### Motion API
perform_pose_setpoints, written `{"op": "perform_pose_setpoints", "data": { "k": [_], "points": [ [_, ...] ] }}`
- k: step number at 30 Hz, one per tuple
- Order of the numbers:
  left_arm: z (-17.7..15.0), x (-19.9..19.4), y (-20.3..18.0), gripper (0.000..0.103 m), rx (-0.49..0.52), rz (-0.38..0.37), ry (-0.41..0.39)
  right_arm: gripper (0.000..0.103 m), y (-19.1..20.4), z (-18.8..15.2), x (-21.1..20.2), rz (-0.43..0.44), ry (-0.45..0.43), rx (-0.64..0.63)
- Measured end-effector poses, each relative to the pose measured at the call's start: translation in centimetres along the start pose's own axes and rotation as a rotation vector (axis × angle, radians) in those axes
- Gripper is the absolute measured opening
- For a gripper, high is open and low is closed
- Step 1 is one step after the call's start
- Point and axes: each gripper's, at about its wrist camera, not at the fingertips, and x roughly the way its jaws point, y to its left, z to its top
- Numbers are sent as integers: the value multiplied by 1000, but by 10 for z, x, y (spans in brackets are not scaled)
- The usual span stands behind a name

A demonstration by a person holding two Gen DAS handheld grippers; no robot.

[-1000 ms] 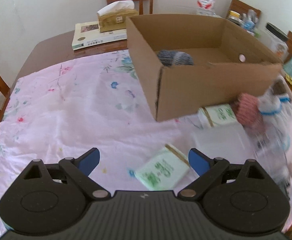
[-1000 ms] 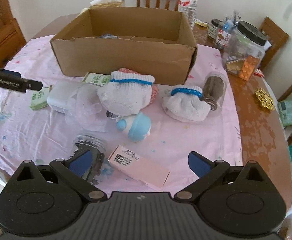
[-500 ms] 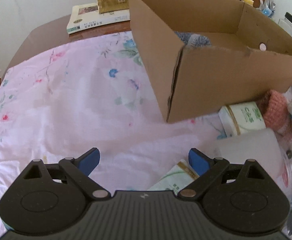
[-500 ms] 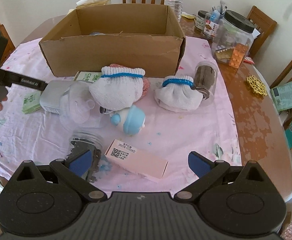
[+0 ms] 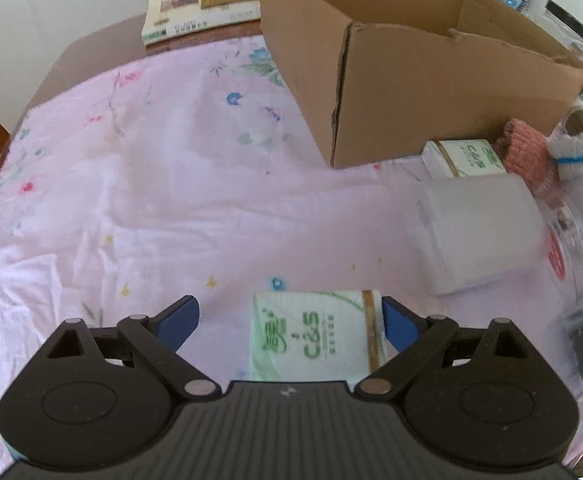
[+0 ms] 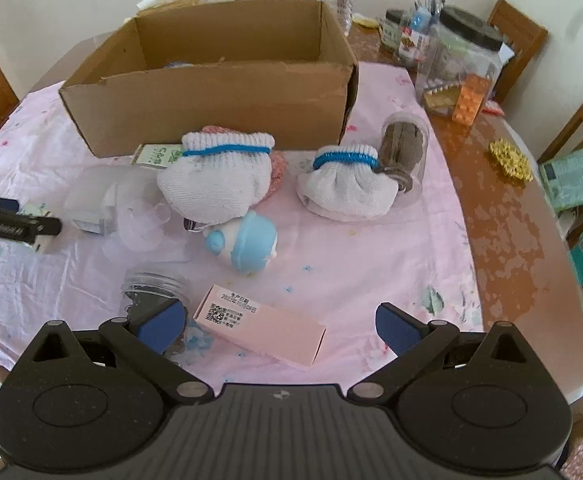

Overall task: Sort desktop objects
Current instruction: 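Lower the left gripper to the green C&S tissue pack while the right gripper approaches the pink QR box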

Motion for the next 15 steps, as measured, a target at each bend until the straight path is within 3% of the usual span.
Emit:
{"op": "perform_pose_setpoints", "data": {
  "k": [9,15],
  "points": [
    [-7,-23,-5,96,26,-36,-50,103,0,10,28,13,37,81],
    [-11,-22,-8,96,50,-55,-52,103,5,5,39,-39,59,51]
  ]
}}
